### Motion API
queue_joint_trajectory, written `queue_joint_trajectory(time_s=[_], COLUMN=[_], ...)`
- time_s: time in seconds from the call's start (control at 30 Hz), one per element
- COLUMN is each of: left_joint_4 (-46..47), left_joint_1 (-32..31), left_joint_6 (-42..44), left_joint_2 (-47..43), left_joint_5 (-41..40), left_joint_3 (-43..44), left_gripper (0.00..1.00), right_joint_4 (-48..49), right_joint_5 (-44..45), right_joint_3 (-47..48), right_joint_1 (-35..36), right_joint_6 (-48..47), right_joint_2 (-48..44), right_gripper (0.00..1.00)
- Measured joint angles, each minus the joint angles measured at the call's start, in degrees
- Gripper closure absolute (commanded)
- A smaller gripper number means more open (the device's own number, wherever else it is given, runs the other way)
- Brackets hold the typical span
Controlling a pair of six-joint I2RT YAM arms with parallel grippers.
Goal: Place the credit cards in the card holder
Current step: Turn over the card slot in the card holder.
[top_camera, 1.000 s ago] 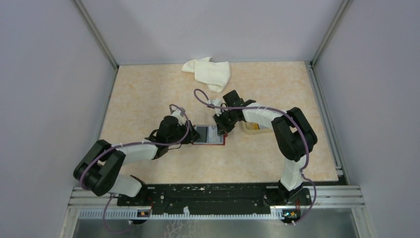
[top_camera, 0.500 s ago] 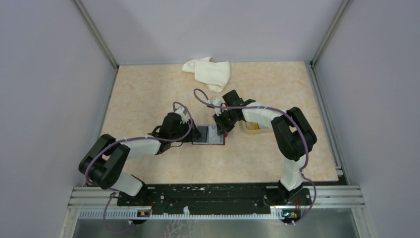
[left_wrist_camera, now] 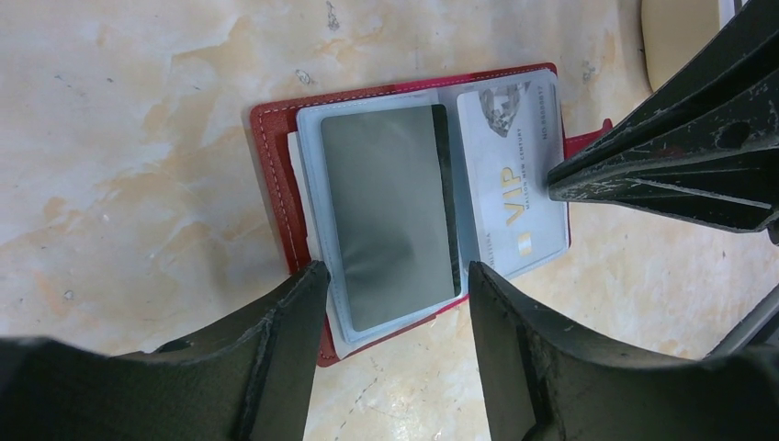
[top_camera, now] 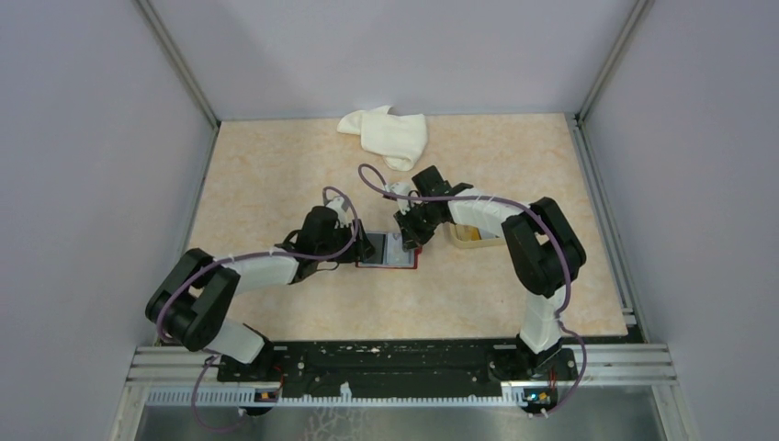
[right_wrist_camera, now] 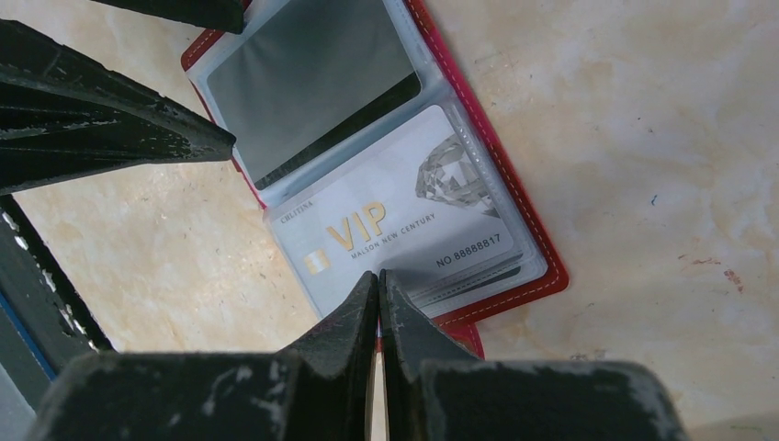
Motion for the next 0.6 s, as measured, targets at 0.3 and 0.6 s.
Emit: queue_joint_trajectory(time_s=[0.3, 0.6], left_joint_4=[-1.55, -1.16], left_joint_1=[-0.02, 0.11], left_joint_6=[0.87, 0.85], left_joint_2=[-0.74, -0.44], left_joint_5=[-0.7, 0.92], left_joint_3=[0.02, 0.04], left_gripper=[0.34, 0.39], right_joint_4=[-0.02, -0.04], right_joint_5=[-0.13, -0.13], right_joint_3=[0.0, 0.02], right_joint_1=[0.0, 0.0], right_joint_6=[-0.35, -0.37], right_joint_2=[0.0, 0.0], right_gripper=[0.97, 0.97])
